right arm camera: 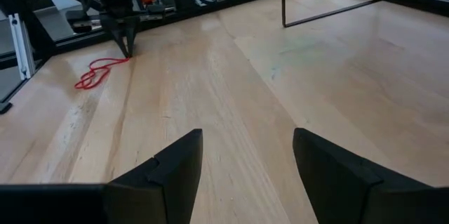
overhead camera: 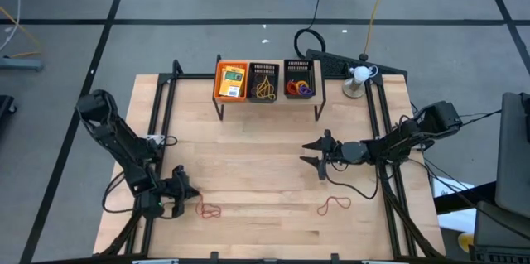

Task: Pick & Place Office Desk Supplies
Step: Put the red rubber band into the left black bin on the shelf

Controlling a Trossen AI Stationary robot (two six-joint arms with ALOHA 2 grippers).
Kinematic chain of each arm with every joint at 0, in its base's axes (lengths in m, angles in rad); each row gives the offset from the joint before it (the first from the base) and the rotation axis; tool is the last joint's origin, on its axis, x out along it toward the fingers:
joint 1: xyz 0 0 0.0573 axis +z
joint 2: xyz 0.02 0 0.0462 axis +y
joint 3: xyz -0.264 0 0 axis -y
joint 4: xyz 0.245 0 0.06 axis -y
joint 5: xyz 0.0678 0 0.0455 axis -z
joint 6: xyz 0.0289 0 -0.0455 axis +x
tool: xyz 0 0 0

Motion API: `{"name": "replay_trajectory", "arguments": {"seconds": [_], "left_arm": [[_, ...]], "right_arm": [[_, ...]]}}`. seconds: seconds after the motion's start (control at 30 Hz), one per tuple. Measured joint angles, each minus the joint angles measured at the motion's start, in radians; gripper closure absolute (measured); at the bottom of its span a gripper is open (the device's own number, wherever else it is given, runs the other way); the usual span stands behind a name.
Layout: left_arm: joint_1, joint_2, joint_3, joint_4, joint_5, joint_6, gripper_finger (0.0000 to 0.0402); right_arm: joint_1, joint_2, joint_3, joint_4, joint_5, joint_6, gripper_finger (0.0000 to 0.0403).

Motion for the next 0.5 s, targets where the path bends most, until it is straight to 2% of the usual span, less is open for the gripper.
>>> {"name": "replay_trajectory", "arguments": {"seconds": [0.13,0.33,0.5], "left_arm": [[-0.002,0.002,-0.001,0.054,-0.095,0.052,0.04],[0.043,-0.021,0.026,0.191,-0.428,0.198,0.0401],[0.119,-0.065,0.083,0.383,-0.65,0.537,0.0401]], "right_arm": [[0.0,0.0,0.0,0.0,0.0,0.0,0.019],[0.0,0.0,0.0,0.003,0.0,-0.002,0.019],[0.0,0.0,0.0,0.004,0.013,-0.001,0.019]]}}
